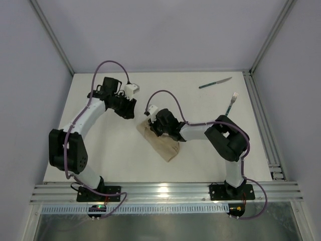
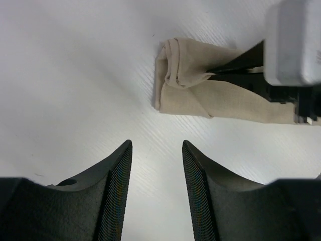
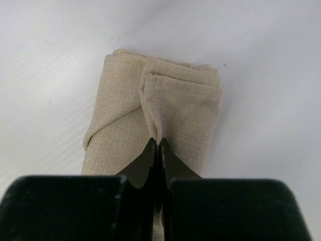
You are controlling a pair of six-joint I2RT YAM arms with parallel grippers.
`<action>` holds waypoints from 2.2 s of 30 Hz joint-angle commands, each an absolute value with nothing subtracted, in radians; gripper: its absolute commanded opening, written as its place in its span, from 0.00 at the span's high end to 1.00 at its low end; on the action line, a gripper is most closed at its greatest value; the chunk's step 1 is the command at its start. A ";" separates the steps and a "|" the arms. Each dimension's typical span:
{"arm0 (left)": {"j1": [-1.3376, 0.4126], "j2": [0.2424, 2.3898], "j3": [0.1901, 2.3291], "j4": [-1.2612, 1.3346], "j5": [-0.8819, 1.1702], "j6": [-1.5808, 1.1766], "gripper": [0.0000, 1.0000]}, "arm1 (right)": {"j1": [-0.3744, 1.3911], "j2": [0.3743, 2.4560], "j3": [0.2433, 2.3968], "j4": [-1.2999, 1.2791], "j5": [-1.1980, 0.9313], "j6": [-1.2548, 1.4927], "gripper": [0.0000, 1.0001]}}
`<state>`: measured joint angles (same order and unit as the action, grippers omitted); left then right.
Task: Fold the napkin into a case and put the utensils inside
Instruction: Grasp the top corner of the smaller rectangle folded napkin from the folded napkin.
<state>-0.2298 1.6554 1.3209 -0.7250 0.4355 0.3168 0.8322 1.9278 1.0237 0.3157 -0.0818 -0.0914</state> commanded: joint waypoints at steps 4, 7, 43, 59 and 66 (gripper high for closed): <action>-0.314 1.609 1.247 -0.715 0.324 0.333 0.52 | 0.808 2.002 1.135 0.321 -0.113 0.123 0.96; -0.399 1.649 1.198 -0.637 0.244 0.342 0.49 | 0.790 2.011 1.135 0.327 -0.124 0.182 0.96; -0.368 1.571 0.902 -0.235 0.336 0.242 0.51 | 0.761 2.013 1.114 0.356 -0.164 0.291 0.96; -0.397 1.700 0.995 -0.233 0.232 0.264 0.63 | 0.761 1.994 1.104 0.360 -0.181 0.296 0.96; -0.397 1.704 1.028 -0.242 0.229 0.261 0.87 | 0.761 1.967 1.080 0.382 -0.201 0.267 0.96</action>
